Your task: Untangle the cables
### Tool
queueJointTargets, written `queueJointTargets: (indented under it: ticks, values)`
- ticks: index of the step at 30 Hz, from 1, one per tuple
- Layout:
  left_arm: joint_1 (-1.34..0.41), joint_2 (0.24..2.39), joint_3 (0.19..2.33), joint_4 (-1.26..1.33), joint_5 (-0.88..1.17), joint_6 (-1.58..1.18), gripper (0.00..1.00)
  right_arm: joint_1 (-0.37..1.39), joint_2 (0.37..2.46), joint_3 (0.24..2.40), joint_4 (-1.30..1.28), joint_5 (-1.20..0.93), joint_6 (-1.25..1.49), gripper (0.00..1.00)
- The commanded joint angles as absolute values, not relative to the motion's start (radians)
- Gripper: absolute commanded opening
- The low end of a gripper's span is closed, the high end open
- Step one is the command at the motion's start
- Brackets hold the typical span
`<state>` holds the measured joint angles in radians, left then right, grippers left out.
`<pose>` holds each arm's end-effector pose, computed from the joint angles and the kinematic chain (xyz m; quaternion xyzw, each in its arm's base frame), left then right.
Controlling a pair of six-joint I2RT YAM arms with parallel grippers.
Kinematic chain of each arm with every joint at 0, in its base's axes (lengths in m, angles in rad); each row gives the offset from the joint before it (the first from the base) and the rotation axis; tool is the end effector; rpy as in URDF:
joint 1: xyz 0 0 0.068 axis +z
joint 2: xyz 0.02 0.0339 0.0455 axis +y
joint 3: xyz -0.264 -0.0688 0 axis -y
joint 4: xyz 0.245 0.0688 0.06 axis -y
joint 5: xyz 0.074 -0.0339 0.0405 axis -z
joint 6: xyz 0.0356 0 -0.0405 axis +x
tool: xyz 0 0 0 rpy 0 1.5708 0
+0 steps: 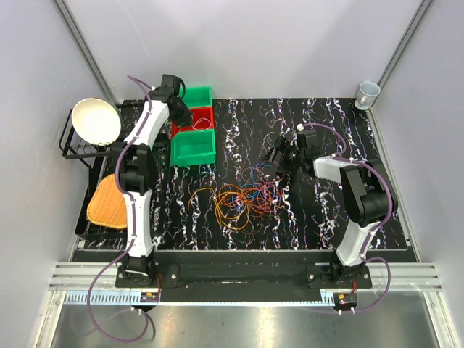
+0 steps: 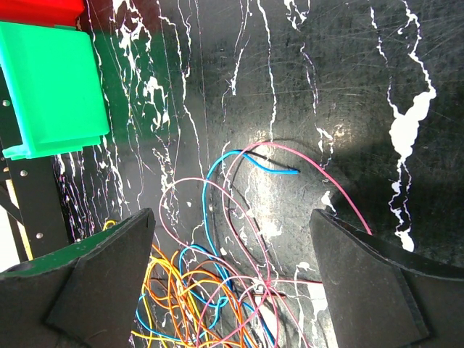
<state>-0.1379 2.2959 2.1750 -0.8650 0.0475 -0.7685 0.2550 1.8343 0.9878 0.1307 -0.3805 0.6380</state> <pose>0.5010 -0.0712 0.2498 -0.2903 0.9122 -0.1466 0.2492 0.3613 0.1078 0.1544 0.0931 0.8922 0.3310 0.2929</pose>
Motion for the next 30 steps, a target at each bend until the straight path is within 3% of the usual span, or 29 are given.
queueJointTargets:
  ticks: [1, 17, 19, 20, 25, 27, 30]
  values:
    - [-0.130, 2.318, 2.256, -0.776, 0.072, -0.772, 0.00, 0.250, 1.847, 1.022, 0.161, -0.396, 0.643, 0.93]
    - [-0.126, 2.364, 2.209, -0.606, 0.003, -0.716, 0.03, 0.250, 1.864, 1.032, 0.158, -0.407, 0.644, 0.93]
    - [-0.129, 2.321, 2.175, -0.592, 0.003, -0.706, 0.11, 0.249, 1.862, 1.031, 0.158, -0.408, 0.644, 0.93]
    - [-0.129, 2.300, 2.130, -0.581, -0.024, -0.703, 0.23, 0.250, 1.862, 1.031, 0.158, -0.411, 0.644, 0.93]
    - [-0.158, 2.154, 2.034, -0.535, -0.101, -0.655, 0.54, 0.250, 1.856, 1.031, 0.158, -0.410, 0.643, 0.93]
    - [-0.169, 2.108, 2.022, -0.538, -0.118, -0.640, 0.63, 0.250, 1.855, 1.029, 0.158, -0.410, 0.643, 0.93]
    - [-0.198, 2.056, 2.034, -0.561, -0.144, -0.608, 0.69, 0.250, 1.852, 1.028, 0.160, -0.408, 0.641, 0.93]
